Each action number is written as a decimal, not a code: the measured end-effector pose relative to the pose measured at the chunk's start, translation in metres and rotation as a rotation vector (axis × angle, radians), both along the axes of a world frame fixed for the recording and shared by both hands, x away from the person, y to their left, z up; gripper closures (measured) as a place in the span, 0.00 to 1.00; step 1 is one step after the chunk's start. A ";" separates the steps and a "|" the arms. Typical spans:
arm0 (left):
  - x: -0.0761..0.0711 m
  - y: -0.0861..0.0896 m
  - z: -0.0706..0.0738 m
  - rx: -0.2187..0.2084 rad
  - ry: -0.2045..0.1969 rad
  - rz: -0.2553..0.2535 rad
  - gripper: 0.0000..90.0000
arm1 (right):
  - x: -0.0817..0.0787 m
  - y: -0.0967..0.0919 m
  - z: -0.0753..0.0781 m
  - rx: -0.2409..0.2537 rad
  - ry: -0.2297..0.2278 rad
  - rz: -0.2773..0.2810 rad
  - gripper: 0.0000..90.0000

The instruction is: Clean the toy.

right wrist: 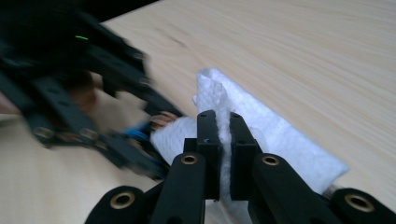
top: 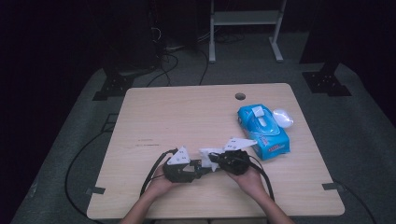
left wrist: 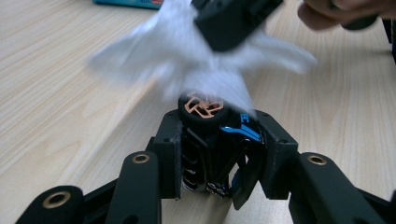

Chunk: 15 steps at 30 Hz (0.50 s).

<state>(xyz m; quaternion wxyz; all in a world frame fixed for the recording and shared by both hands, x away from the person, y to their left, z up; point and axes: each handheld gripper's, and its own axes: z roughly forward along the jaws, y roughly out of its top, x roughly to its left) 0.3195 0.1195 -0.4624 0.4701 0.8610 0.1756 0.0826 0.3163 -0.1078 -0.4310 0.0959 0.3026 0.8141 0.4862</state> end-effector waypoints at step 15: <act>0.000 0.002 0.001 0.012 -0.003 -0.002 0.65 | 0.005 -0.031 0.001 -0.054 -0.046 -0.090 0.95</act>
